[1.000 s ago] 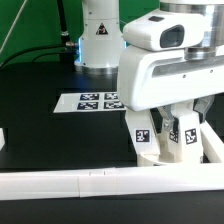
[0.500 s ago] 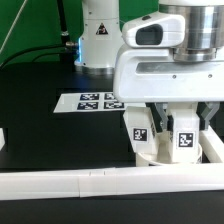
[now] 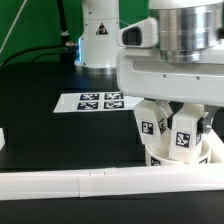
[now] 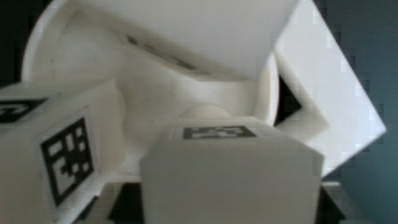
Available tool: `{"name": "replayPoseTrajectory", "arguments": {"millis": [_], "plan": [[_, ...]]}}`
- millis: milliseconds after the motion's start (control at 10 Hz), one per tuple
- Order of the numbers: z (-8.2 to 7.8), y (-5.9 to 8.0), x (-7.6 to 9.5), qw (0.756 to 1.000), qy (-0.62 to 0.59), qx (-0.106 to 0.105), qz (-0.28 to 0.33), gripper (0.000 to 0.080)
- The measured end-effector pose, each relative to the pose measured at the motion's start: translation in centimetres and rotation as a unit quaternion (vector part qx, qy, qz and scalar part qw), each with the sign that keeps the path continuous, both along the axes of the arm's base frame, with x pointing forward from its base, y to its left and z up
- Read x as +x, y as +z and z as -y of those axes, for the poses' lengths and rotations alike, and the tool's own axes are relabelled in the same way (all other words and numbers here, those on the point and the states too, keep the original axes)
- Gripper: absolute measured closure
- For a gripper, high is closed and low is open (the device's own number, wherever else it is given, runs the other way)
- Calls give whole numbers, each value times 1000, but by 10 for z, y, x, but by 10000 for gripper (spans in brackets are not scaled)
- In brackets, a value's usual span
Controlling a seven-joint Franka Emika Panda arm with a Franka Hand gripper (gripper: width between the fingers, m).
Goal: Assemble stool
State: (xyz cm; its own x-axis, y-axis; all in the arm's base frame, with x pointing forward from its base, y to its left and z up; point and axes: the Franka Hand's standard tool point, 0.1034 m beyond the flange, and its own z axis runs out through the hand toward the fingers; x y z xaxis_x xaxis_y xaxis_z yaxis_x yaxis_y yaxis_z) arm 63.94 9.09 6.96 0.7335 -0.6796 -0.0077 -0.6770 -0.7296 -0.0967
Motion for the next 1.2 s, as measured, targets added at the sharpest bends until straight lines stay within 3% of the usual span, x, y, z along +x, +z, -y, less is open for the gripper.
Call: {"name": "replayPoseTrajectory", "arguments": {"millis": [300,500,700,900,1000,1200], "plan": [[0,0,0,996,-92,5,-6,462],[1,1,4,973,-230,16,-14,462],[1,1,8,935,-351,30,-28,462],[-9,-1,10,839,-541,54,-31,462],[-10,-1,9,811,-580,76,-17,462],[-11,-1,9,780,-619,89,-14,462]]}}
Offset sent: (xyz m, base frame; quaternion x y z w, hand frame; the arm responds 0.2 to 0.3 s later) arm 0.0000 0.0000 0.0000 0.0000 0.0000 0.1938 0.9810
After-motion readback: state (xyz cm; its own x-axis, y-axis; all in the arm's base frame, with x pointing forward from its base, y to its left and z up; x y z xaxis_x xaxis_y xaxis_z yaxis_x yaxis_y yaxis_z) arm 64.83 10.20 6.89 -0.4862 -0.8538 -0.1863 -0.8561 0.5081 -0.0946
